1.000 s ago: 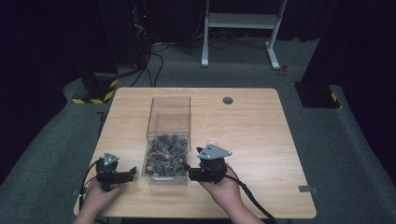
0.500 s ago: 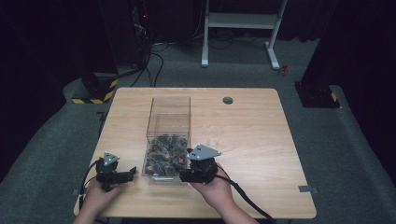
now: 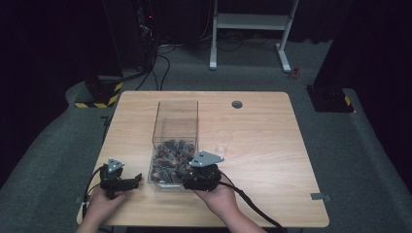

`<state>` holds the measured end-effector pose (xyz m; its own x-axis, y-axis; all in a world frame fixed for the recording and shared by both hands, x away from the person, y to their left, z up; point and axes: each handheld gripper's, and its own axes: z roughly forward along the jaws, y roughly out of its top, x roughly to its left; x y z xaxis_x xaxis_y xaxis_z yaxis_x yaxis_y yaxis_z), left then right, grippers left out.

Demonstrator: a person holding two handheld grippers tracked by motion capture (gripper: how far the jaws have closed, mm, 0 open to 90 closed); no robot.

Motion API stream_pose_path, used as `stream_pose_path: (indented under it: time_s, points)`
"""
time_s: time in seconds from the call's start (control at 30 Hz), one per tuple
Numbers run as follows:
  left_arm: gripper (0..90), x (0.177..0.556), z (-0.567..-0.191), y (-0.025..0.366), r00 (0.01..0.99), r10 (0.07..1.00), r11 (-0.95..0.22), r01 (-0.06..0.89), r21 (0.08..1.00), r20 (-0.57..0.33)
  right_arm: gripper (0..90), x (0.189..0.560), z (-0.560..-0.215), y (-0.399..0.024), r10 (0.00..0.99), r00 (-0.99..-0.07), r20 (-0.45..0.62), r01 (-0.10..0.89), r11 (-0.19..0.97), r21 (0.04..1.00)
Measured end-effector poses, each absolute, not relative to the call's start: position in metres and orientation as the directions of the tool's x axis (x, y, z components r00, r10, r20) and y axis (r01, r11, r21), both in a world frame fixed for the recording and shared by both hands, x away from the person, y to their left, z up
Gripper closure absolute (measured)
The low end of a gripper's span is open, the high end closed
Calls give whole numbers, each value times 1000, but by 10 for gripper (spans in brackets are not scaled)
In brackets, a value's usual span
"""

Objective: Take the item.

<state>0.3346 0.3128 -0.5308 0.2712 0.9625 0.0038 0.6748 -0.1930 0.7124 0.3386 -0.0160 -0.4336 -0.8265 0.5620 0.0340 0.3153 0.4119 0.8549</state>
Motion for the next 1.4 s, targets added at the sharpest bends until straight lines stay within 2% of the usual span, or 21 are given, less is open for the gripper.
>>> stream_pose_path:
  time_s: [0.17, 0.47, 0.97, 1.4]
  points:
    - [35, 335, -531, 313, 270, 963, -191, 674, 714, 3, 412, 339, -437, -12, 564, -825, 44, 325, 408, 853]
    - [35, 335, -531, 313, 271, 963, -192, 674, 713, 4, 537, 338, -445, -7, 547, -834, 70, 344, 417, 841]
    - [35, 335, -531, 313, 272, 962, -195, 674, 713, 6, 880, 330, -448, -7, 541, -840, 43, 321, 431, 843]
    - [35, 335, -531, 313, 272, 962, -193, 675, 712, 3, 900, 325, -439, -12, 543, -839, 25, 280, 392, 876]
